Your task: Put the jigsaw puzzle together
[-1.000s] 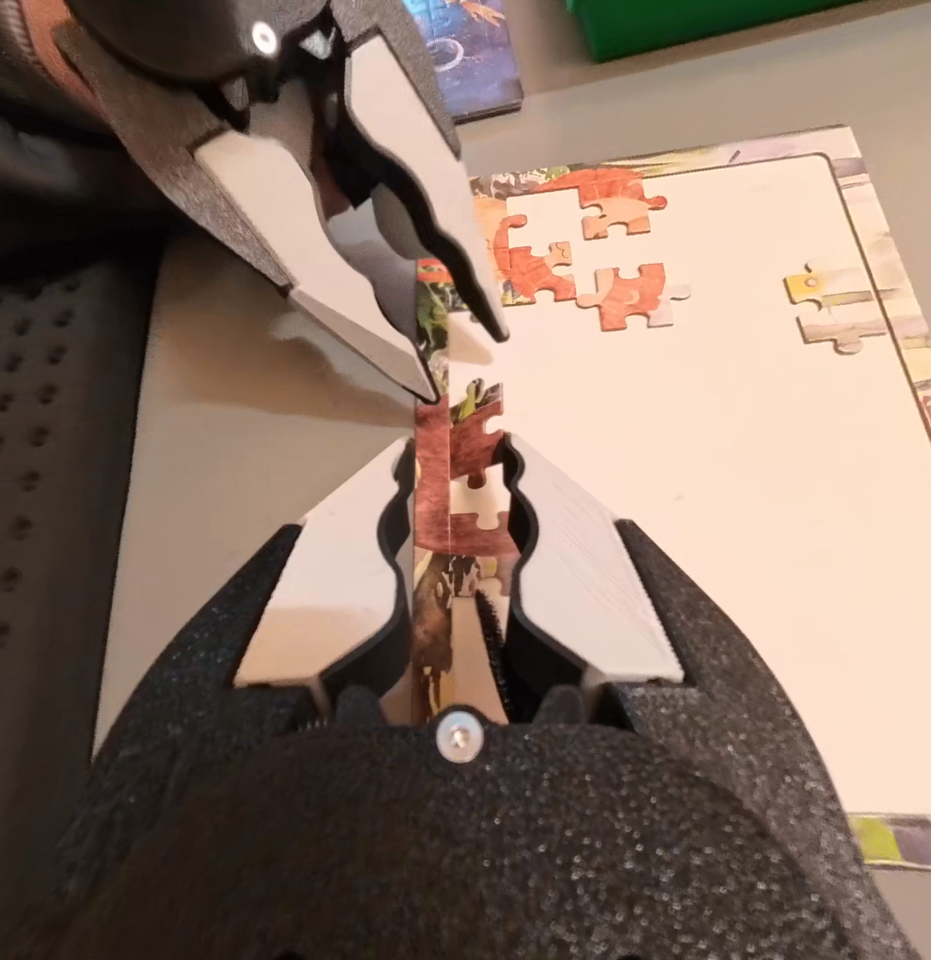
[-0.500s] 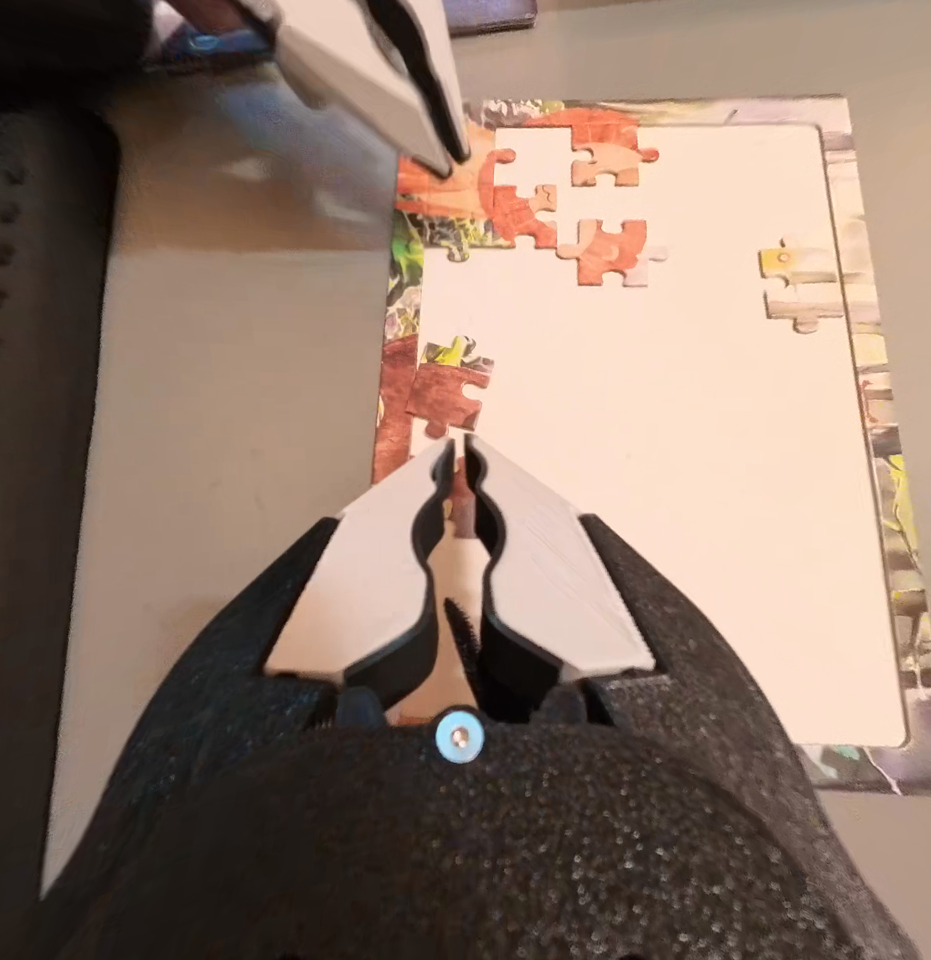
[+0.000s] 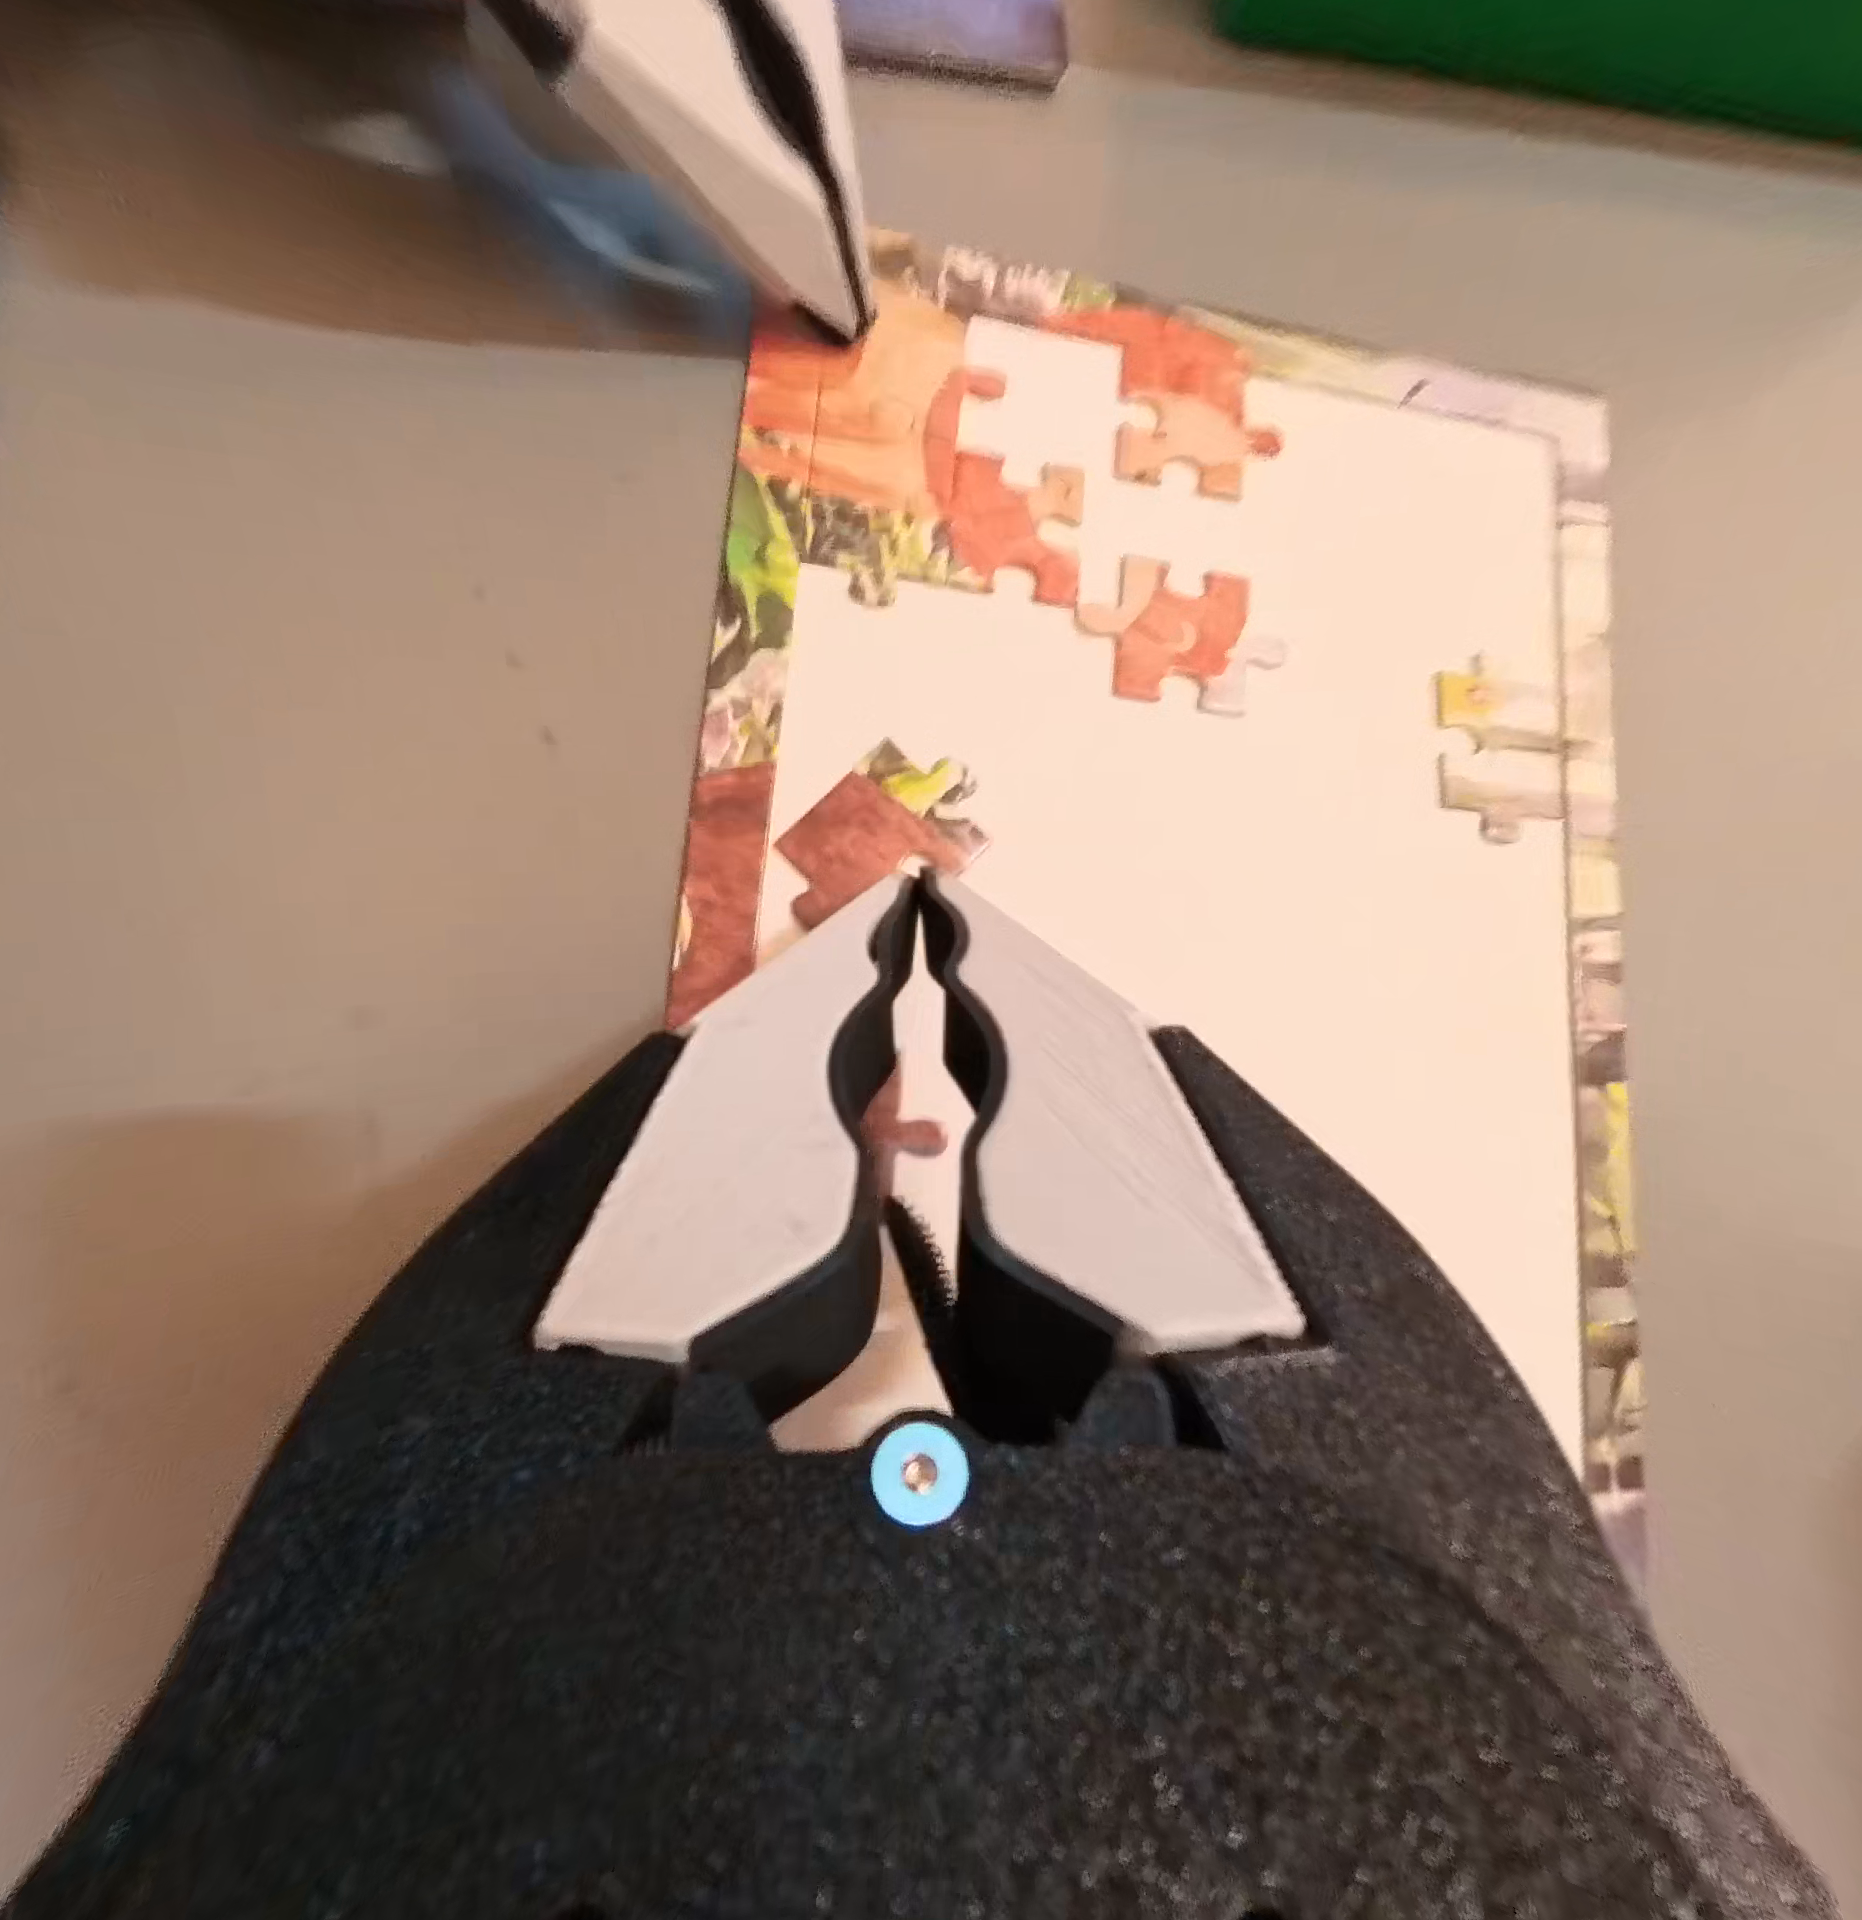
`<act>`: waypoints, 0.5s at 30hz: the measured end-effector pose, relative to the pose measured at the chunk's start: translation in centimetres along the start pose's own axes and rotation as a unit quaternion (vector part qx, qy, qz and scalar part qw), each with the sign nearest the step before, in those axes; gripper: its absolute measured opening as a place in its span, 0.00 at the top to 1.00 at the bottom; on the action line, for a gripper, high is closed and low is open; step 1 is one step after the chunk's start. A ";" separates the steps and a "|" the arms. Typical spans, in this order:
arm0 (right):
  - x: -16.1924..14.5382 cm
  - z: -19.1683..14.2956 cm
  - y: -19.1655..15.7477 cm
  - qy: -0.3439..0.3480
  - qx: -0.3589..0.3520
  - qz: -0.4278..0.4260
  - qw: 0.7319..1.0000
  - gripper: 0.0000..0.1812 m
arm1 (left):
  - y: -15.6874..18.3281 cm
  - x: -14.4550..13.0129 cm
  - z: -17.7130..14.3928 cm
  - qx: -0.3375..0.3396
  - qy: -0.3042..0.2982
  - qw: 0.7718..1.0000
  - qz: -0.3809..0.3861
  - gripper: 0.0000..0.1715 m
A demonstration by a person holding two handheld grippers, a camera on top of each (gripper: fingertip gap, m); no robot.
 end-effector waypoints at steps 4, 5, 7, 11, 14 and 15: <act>1.1 0.6 1.3 -0.007 -0.010 0.011 1.000 1.00 | 0.0 0.0 0.0 -0.003 0.000 1.000 -0.003 1.00; 1.2 1.0 1.4 -0.007 -0.013 0.006 1.000 1.00 | -0.1 0.0 0.0 -0.004 0.001 1.000 -0.004 1.00; 1.1 1.9 1.5 -0.024 -0.004 0.004 1.000 1.00 | 0.0 -0.1 0.0 -0.003 0.001 1.000 -0.003 1.00; 1.5 2.7 0.9 -0.028 0.025 0.003 0.999 1.00 | -0.1 -0.1 0.0 -0.005 0.001 1.000 -0.005 1.00; 2.3 2.9 -0.5 -0.018 0.055 -0.030 0.998 1.00 | 0.0 -0.1 0.0 -0.004 0.002 1.000 -0.003 1.00; 2.3 2.9 -0.4 -0.024 0.039 -0.041 0.998 1.00 | -0.1 -0.1 0.0 -0.004 0.002 1.000 -0.004 1.00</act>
Point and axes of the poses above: each gripper's, where its closed fingertips meet, z out along the fingers, x out of its top, y = z × x across the jaws, the point moved 7 cm from there along -z, back along the fingers, and after that the axes turned 7 degrees about -z, right-handed, at the moved point
